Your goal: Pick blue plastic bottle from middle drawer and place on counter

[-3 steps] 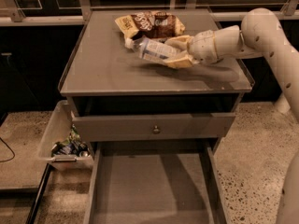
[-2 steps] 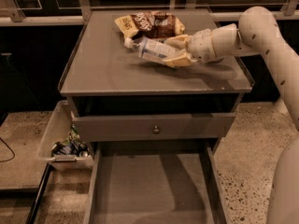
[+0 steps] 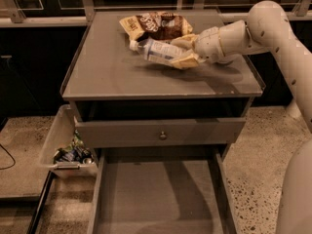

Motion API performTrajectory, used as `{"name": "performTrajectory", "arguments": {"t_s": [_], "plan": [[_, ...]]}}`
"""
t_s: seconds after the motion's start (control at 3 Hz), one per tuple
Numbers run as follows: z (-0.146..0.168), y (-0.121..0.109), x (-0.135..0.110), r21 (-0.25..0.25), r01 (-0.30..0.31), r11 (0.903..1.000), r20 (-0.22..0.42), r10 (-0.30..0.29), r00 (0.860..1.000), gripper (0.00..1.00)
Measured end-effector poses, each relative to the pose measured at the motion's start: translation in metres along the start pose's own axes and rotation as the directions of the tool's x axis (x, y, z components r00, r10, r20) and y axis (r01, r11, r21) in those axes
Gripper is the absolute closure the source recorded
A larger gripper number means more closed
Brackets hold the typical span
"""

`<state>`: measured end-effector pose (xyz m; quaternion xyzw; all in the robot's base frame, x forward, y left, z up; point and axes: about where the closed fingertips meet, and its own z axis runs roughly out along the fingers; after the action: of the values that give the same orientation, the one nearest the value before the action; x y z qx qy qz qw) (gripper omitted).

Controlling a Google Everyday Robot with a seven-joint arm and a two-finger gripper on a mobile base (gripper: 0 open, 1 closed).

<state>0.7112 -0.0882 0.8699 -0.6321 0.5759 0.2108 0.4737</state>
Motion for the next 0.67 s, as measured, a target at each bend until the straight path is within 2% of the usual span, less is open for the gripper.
{"name": "performTrajectory", "arguments": {"t_s": [0.67], "plan": [[0.0001,0.0,0.0,0.0,0.0,1.0,0.0,0.0,1.0,0.28]]}}
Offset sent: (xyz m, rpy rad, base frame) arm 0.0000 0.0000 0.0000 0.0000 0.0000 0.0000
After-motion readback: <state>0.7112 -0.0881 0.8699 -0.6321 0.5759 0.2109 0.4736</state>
